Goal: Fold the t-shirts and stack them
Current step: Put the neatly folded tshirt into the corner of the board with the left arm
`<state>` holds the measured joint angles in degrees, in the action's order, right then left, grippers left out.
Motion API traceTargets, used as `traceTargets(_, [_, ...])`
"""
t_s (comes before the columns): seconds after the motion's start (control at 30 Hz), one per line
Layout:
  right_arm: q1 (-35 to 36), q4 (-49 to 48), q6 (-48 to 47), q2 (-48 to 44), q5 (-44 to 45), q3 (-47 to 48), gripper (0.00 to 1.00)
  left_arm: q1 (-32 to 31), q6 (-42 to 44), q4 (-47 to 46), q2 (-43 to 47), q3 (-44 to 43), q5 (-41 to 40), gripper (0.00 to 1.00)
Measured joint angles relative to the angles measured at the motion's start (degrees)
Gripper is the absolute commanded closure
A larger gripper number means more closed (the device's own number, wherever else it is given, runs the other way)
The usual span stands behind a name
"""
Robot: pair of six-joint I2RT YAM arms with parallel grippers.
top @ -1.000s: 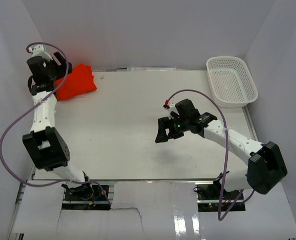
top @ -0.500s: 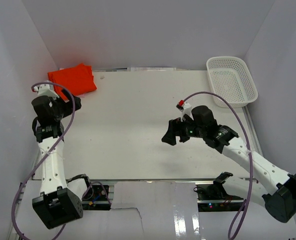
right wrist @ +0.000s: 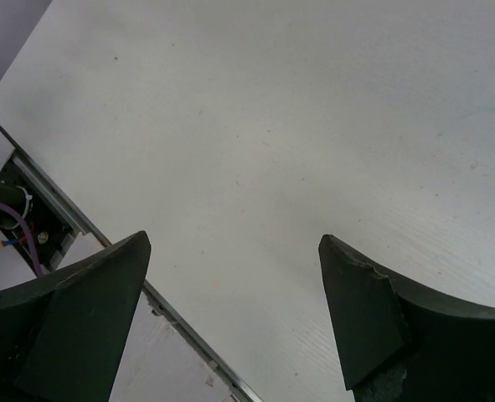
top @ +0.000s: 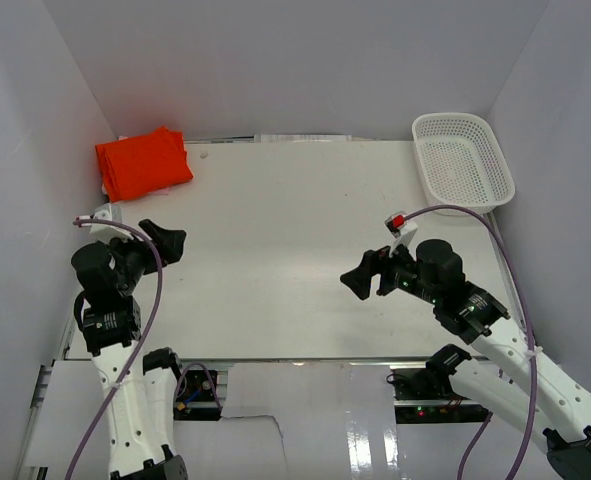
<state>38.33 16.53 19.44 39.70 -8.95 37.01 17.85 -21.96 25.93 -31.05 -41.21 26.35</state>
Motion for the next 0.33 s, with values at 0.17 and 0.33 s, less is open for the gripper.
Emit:
traceTargets(0.17, [0.0,0.0,-0.04,-1.09,2.12,-0.04,0.14,0.0,-0.42,1.44,-1.11,0.0,0.28,0.02])
traceTargets(0.33, [0.0,0.39,0.02,-1.25,2.89,-0.17,0.13,0.0,-0.22,2.25,-1.11,-0.04,0.63,0.02])
